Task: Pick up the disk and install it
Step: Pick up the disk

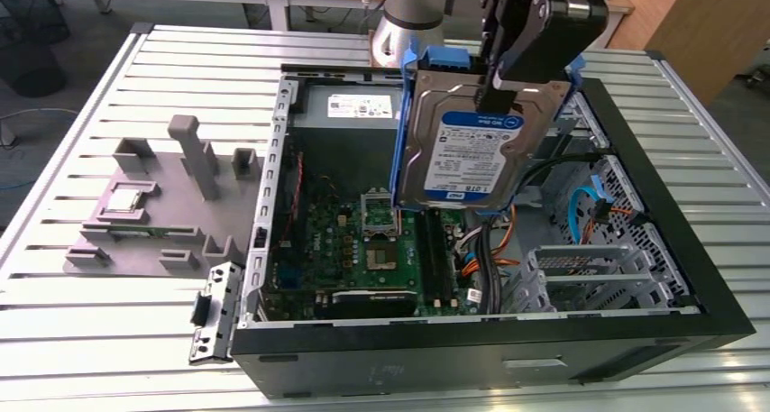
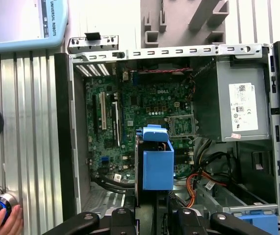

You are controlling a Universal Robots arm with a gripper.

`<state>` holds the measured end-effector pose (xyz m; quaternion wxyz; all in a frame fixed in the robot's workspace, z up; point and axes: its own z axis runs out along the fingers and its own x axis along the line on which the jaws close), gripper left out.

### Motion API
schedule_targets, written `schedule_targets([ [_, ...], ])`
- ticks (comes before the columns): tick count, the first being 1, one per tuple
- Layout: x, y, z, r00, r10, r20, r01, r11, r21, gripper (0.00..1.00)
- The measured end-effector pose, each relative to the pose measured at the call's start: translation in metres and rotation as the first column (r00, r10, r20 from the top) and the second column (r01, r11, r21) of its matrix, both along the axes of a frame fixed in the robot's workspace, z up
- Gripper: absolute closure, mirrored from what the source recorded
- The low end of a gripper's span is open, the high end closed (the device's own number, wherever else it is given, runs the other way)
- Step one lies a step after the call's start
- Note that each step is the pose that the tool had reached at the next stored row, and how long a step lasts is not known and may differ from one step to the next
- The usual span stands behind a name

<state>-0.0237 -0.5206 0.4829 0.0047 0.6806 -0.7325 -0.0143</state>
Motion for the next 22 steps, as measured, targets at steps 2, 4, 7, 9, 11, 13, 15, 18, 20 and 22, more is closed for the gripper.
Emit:
schedule_targets([
  [2, 0.0, -0.002, 0.0, 1.0, 0.0, 0.0, 0.0, 1.0, 0.0024, 0.65],
  [4, 0.0, -0.005, 0.0, 1.0, 0.0, 0.0, 0.0, 1.0, 0.0051, 0.65],
  [7, 0.0, -0.009, 0.0, 1.0, 0.0, 0.0, 0.0, 1.0, 0.0068, 0.65],
  [9, 0.0, -0.0116, 0.0, 1.0, 0.0, 0.0001, 0.0, 1.0, 0.0069, 0.65],
  [11, 0.0, -0.0155, -0.0001, 1.0, 0.0, 0.0, 0.0, 1.0, 0.0076, 0.65],
  [13, 0.0, -0.0187, 0.0, 1.0, 0.0, 0.0, 0.0, 1.0, 0.0079, 0.65],
  [15, -0.0001, -0.0191, -0.0001, 1.0, 0.0, 0.0, 0.0, 1.0, 0.008, 0.65],
  [18, 0.0023, -0.0191, -0.0001, 1.0, 0.0, 0.0, 0.0, 1.0, 0.008, 0.65],
  [20, 0.0059, -0.0192, -0.0002, 1.0, 0.0, 0.0001, 0.0, 1.0, 0.0081, 0.65],
  [22, 0.0095, -0.0192, -0.0002, 1.0, 0.0, 0.0, 0.0, 1.0, 0.0079, 0.65],
])
